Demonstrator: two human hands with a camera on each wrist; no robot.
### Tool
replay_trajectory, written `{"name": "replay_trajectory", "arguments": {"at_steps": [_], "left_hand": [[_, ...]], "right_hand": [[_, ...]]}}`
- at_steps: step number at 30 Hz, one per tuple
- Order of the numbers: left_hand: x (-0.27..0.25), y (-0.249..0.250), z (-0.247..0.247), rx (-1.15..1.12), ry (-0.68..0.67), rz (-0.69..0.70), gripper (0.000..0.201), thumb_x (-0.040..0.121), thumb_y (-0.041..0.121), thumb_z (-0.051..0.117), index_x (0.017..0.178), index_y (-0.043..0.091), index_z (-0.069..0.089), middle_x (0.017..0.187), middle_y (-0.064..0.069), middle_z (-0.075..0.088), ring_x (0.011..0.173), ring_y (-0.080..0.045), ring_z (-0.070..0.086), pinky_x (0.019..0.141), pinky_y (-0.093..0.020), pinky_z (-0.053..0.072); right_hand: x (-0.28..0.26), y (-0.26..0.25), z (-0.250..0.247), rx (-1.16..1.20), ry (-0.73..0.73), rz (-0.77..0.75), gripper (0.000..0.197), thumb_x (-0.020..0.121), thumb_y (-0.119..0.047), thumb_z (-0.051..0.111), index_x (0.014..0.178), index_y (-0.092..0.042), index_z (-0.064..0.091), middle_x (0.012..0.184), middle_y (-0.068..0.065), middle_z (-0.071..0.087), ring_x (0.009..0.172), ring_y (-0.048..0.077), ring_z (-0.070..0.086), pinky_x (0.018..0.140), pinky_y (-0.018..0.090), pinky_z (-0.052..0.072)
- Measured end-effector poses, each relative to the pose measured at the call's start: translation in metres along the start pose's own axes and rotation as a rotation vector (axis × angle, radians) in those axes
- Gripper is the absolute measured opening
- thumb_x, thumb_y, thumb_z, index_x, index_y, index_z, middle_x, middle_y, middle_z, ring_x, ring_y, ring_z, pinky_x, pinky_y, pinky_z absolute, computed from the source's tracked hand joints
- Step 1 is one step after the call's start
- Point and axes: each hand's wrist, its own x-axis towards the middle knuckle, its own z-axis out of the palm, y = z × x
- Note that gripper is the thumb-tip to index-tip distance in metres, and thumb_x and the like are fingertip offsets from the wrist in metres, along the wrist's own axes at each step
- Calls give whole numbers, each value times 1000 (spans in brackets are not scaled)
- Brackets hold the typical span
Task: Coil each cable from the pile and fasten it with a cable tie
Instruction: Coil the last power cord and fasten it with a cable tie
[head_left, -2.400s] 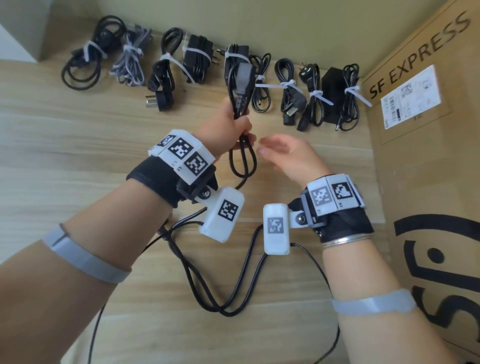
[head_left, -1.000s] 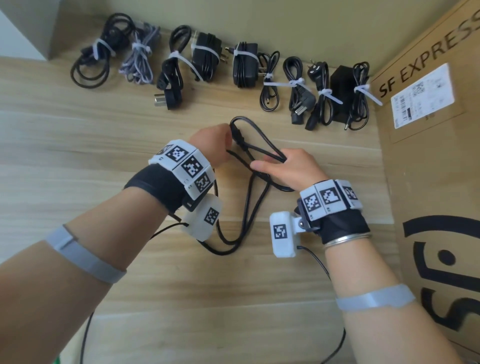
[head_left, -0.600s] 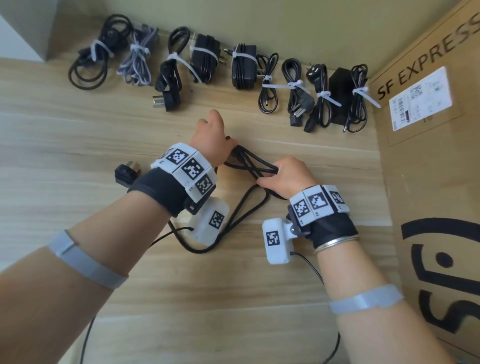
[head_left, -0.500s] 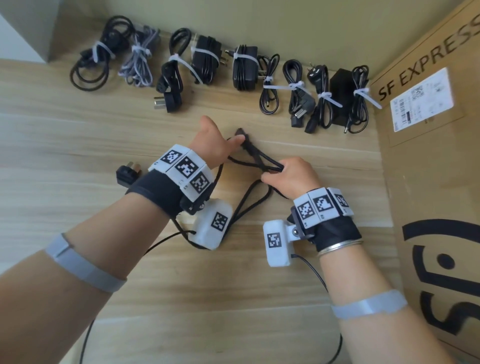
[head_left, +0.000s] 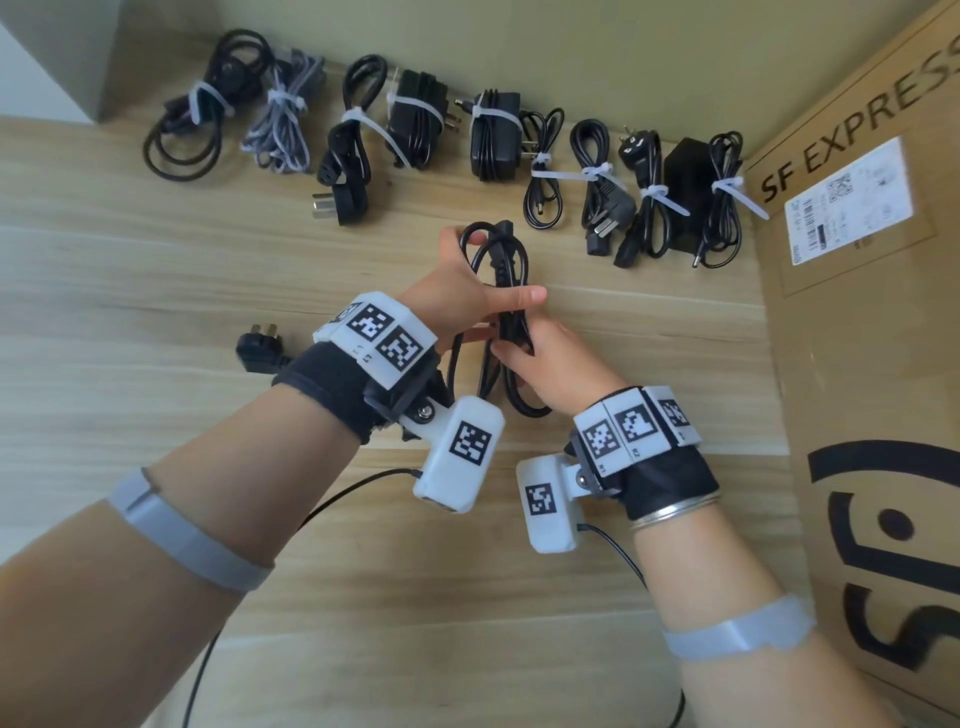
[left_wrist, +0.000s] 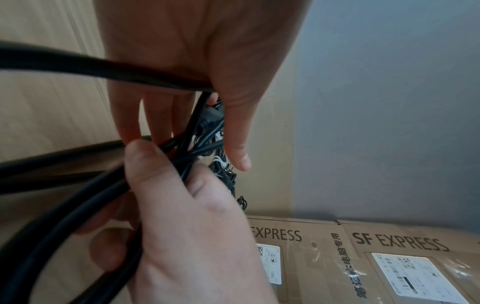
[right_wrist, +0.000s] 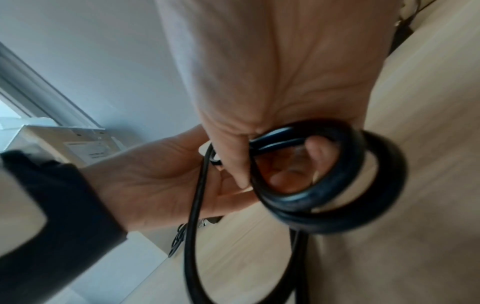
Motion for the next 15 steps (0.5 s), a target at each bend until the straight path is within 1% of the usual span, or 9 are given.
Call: {"name": "replay_trajectory", "arguments": {"at_steps": [2,3,6,7,9,10,12,13,15], "left_hand": [[1,0,-1,4,7,14,77,68,12,79,125,26,30,112,-16,56,98,-32,64,85,-48,54],[1,0,-1,20,10,26,79,67,10,80,125,27,30,109,-16,57,95,-32,64,84,-48,54],[4,-2,-6,48,28,56,70,71,4,76,119,27,32,88,-12,62,83,-29,64,83,-50,54],[3,-2,-6,31,21,48,66,73,1,73,118,26,32,81,-10,63,80,-29,64,82,-50,55],[2,-2,-8,-2,-13,29,62,76,-3,68,120,22,32,72,-6,63,74,-25,65,78,-46,56],[2,-2,-8,6,-26,24,62,77,-4,67,122,20,32,70,-5,63,71,-23,65,74,-42,57],[1,-3,-9,46,-35,14,60,77,-3,67,122,18,33,70,-5,61,69,-21,61,66,-36,54],[1,-3,-9,63,-33,12,58,77,-3,66,120,16,34,71,-5,60,70,-21,60,67,-36,52],[1,-4,-9,87,-63,24,47,78,-4,65,113,13,39,72,-7,59,68,-21,57,70,-35,49]], "right_hand": [[0,-2,2,20,-11,-17,39,96,-28,47,132,-12,43,125,7,56,107,22,56,81,25,37],[0,-3,3,28,-18,-21,39,95,-29,49,131,-12,45,125,7,57,106,21,56,82,26,39],[-2,-3,-3,47,-76,-29,37,91,-32,56,123,-14,54,122,3,60,110,17,56,89,28,43],[-3,-1,-8,62,-96,-21,34,91,-34,57,119,-15,58,119,0,62,108,15,57,89,26,44],[-4,5,-19,94,-104,23,28,89,-37,58,112,-21,62,111,-10,62,97,4,57,83,15,43],[-4,8,-23,115,-95,42,24,89,-38,58,109,-25,61,108,-11,62,92,2,57,83,16,44],[1,14,-27,156,-45,81,19,91,-35,55,108,-26,57,111,-4,63,90,9,61,87,28,50],[4,16,-26,183,8,112,18,92,-33,54,109,-24,54,112,0,62,90,13,62,86,31,52],[12,14,-21,249,130,175,25,93,-29,55,115,-20,49,109,2,60,86,15,64,79,30,55]]}}
